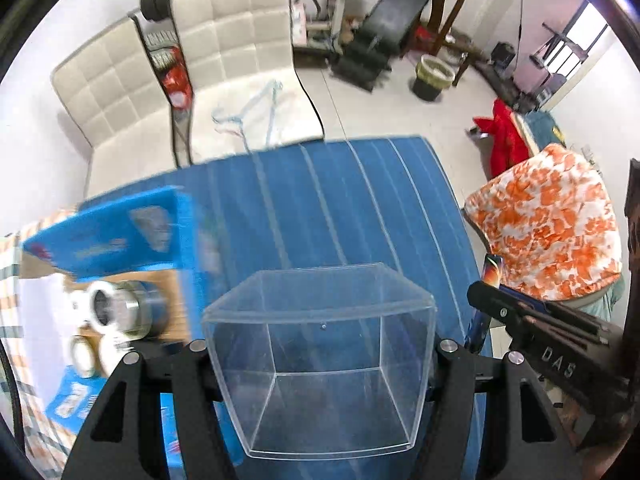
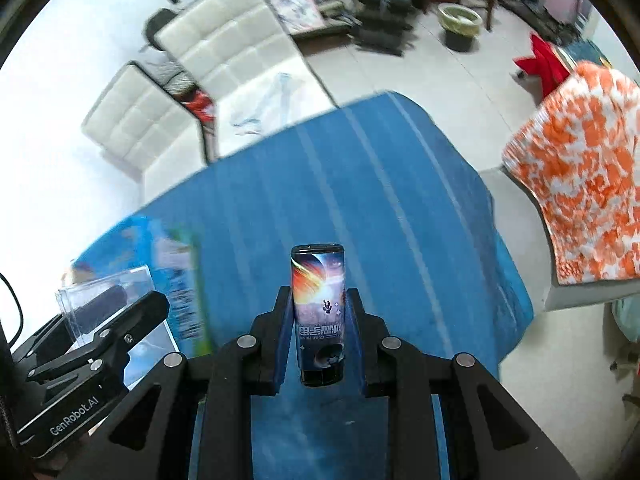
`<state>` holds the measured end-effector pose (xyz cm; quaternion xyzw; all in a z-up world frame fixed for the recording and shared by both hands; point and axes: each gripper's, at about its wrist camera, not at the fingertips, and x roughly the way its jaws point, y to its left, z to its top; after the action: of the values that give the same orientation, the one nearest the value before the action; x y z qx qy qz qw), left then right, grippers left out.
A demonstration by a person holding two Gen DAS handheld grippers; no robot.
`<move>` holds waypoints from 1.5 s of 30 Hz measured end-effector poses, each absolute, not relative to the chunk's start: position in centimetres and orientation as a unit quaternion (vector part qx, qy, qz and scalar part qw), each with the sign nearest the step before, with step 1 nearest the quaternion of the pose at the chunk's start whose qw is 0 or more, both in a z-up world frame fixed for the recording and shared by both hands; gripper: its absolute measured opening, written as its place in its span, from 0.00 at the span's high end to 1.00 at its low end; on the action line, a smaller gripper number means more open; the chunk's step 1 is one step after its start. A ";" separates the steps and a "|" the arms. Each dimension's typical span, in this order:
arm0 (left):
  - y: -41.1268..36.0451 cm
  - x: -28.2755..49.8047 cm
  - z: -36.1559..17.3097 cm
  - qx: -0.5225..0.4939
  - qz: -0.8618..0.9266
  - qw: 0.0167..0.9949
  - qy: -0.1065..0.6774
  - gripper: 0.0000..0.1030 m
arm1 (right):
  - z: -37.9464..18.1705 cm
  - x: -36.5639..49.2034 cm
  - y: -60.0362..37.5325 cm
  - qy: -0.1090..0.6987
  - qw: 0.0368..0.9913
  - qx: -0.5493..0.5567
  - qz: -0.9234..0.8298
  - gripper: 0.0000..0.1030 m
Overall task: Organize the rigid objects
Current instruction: 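Carry the clear box with the left tool while the right tool carries the tube over the box, then release the clear box onto the lid with the left tool while the right tool releases the tube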
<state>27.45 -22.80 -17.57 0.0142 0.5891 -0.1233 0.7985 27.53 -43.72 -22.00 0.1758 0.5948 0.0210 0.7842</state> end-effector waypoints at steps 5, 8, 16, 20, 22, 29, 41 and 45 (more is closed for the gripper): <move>-16.3 24.5 -14.3 0.012 -0.112 0.813 0.571 0.40 | -18.3 25.6 -36.5 0.583 0.793 0.163 0.065 0.74; -12.3 22.6 -13.6 0.002 -0.092 0.817 0.569 0.40 | -17.6 24.6 -31.4 0.586 0.791 0.152 0.087 0.74; -0.6 20.2 -15.0 -0.020 -0.031 0.814 0.580 0.40 | -20.7 23.7 -20.4 0.616 0.769 0.128 0.111 0.74; 3.2 20.7 -17.9 -0.035 -0.020 0.802 0.595 0.40 | -23.9 24.5 -16.9 0.635 0.756 0.121 0.098 0.74; 4.5 21.3 -19.7 -0.041 -0.019 0.794 0.606 0.40 | -25.5 25.2 -15.6 0.643 0.753 0.108 0.089 0.74; 6.5 23.1 -26.8 -0.051 -0.030 0.758 0.649 0.40 | -30.4 26.9 -11.6 0.656 0.749 0.063 0.067 0.74; 5.8 23.9 -31.3 -0.060 -0.056 0.737 0.671 0.40 | -34.6 27.4 -9.6 0.669 0.741 0.036 0.049 0.73; 5.3 23.9 -31.4 -0.052 -0.058 0.737 0.671 0.40 | -35.4 27.3 -9.7 0.680 0.732 0.031 0.043 0.72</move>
<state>23.94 5.31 -31.40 -0.0516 0.6715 -0.0582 0.7369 27.29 -9.65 -35.39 0.0315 0.6796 0.0428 0.7316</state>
